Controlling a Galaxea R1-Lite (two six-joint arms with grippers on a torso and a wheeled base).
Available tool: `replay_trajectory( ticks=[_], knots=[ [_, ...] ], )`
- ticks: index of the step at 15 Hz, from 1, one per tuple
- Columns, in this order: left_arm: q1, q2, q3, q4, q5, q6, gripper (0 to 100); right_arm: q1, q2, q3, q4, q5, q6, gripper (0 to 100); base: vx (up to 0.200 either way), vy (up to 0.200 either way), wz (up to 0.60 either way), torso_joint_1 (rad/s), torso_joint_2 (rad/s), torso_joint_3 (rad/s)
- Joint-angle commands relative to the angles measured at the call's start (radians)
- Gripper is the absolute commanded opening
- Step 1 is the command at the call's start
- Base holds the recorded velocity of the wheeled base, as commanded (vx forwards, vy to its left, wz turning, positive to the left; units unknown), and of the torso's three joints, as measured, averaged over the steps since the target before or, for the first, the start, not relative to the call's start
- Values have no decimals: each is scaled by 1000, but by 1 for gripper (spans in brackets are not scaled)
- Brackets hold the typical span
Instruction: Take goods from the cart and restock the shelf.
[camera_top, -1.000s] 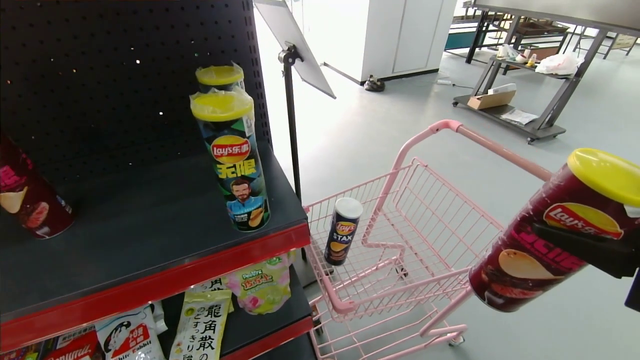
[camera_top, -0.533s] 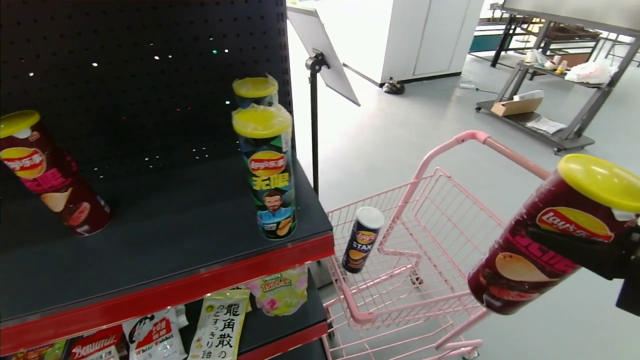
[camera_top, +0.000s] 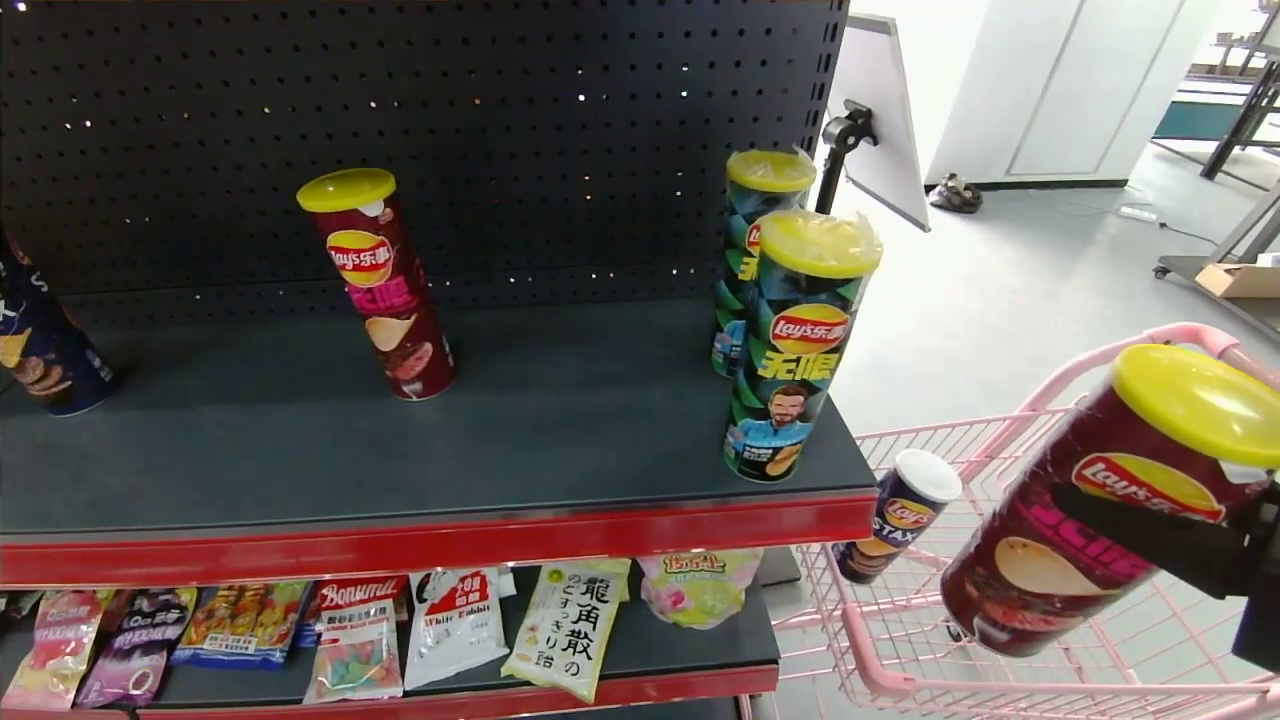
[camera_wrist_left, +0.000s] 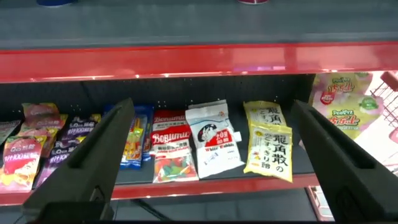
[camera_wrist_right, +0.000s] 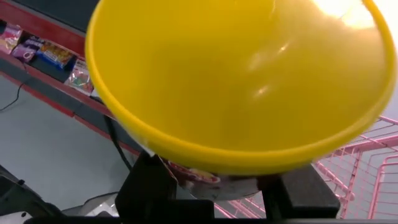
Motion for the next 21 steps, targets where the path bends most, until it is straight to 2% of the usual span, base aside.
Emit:
replay_trajectory(
  ticks=[1, 2, 8, 13, 17, 21],
  knots=[
    [1, 1, 0, -1, 0, -1, 100, 2, -54, 33, 0, 6, -4, 0, 0, 0, 0, 0, 0, 0],
    [1, 1, 0, -1, 0, -1, 100, 5, -67, 42, 0, 7, -4, 0, 0, 0, 0, 0, 0, 0],
    [1, 1, 0, -1, -1, -1, 100, 5, -70, 76, -4, 53, -70, 0, -200, 0, 0, 3, 4, 1],
    [1, 1, 0, -1, -1, -1, 100, 5, -72, 72, -1, 185, -80, 0, 0, 0, 0, 0, 0, 0],
    [1, 1, 0, -1, -1, -1, 100, 6, -55, 67, -1, 193, -85, 0, 0, 200, 0, 7, 2, 2],
    [1, 1, 0, -1, -1, -1, 100, 74, -58, 64, -1, 191, -106, 0, 0, 200, 0, 6, 5, 0]
  ],
)
